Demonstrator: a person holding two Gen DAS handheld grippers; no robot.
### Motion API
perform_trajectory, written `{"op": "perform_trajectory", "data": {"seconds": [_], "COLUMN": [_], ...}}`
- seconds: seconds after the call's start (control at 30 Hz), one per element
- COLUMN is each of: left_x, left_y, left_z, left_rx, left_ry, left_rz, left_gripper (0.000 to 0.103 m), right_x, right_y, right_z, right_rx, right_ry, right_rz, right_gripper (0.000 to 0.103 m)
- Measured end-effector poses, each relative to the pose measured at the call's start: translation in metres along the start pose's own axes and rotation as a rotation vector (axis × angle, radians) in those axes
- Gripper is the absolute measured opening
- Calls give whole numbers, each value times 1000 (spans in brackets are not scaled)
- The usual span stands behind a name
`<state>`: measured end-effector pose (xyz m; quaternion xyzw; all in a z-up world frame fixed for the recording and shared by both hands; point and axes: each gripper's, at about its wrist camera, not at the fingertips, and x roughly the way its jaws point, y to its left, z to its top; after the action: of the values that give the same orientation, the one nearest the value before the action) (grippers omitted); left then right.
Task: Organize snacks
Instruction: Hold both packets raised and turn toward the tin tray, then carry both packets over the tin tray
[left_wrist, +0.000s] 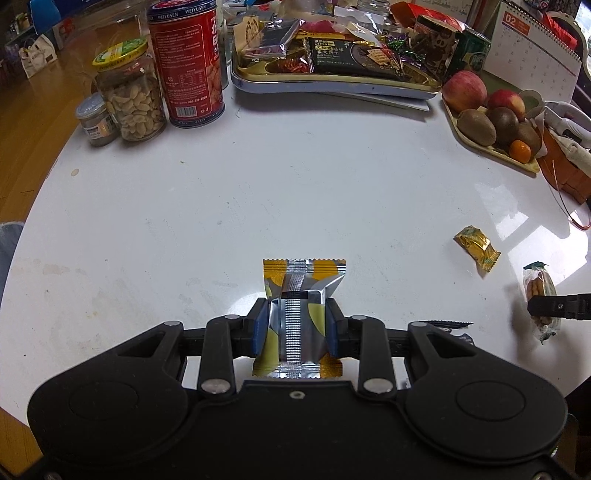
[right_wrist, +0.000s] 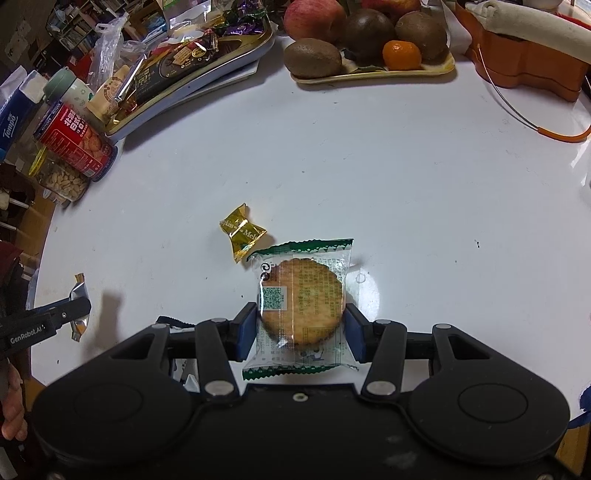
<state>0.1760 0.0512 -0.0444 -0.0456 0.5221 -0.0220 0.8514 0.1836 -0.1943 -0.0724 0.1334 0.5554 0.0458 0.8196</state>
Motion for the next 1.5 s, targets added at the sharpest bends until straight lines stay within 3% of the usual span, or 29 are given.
{"op": "perform_trajectory", "data": {"seconds": [0.37, 0.87, 1.0, 1.27, 1.5], "left_x": [-6, -29, -41, -76, -85], "left_y": [8, 11, 15, 28, 20], "left_z": [-8, -33, -37, -42, -57], "left_rx": [-74, -93, -97, -136, -108], "left_ry": [-18, -65, -111, -282, -240], "left_rz": [-23, -36, -62, -179, -199], "left_gripper": [39, 39, 40, 40, 40], "right_x": [-2, -22, -39, -72, -100], "right_y": [-4, -15, -16, -27, -18], "right_z": [-1, -5, -11, -29, -61], "right_rx": [19, 56, 50, 111, 96], "right_ry": [-12, -69, -97, -157, -194], "right_rz": [-1, 16, 35, 93, 160], "right_gripper": [52, 52, 52, 52, 52]}}
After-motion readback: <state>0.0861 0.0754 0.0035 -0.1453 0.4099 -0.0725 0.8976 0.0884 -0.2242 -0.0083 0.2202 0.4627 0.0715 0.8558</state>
